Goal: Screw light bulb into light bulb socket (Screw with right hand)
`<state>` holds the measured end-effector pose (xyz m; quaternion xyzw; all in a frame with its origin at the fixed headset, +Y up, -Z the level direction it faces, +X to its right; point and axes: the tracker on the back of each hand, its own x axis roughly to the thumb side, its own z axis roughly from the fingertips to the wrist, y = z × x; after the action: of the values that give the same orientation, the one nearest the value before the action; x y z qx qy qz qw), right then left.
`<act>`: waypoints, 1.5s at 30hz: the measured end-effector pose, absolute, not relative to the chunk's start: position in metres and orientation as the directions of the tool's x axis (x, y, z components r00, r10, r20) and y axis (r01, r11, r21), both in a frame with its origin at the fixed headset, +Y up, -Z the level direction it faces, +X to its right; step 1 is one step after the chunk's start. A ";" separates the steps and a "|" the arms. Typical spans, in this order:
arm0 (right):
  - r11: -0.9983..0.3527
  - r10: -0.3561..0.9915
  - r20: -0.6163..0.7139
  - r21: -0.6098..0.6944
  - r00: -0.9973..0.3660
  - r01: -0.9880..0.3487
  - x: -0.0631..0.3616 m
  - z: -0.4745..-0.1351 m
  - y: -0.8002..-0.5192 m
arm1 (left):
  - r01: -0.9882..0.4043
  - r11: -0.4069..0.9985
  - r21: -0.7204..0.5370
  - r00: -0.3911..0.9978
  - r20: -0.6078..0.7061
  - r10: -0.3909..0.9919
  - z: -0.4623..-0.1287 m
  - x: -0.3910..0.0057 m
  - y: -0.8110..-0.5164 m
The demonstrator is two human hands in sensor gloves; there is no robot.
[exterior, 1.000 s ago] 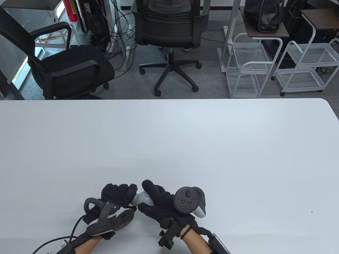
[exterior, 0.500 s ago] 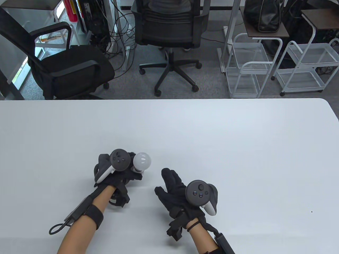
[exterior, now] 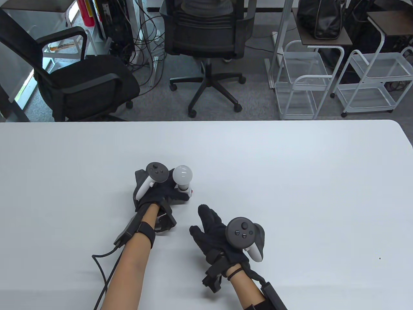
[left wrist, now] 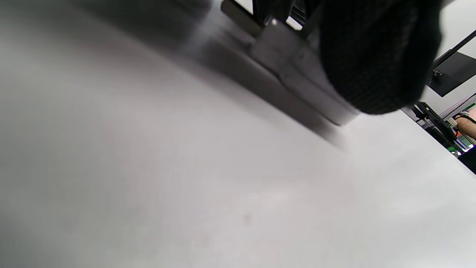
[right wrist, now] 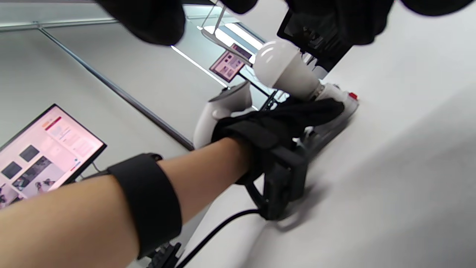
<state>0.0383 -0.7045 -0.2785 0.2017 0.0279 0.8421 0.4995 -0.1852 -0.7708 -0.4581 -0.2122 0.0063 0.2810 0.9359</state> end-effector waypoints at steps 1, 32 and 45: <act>-0.494 0.856 0.306 0.254 -0.416 -0.831 0.038 -0.279 -0.706 | -0.512 0.765 -0.391 0.852 -0.116 0.511 -0.458 -0.185 -0.770; -0.797 0.602 0.379 0.237 -0.703 -0.555 0.036 -0.285 -0.706 | -0.323 0.937 -0.131 0.869 0.351 0.349 -0.284 -0.251 -0.704; -0.755 0.654 0.357 0.256 -0.666 -0.604 0.038 -0.285 -0.710 | -0.281 0.952 -0.122 0.857 0.414 0.306 -0.277 -0.243 -0.709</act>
<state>0.0383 -0.7097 -0.2853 0.2182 0.0579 0.9109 0.3453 -0.2430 -0.7091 -0.2774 -0.0285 -0.2195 0.1521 0.9632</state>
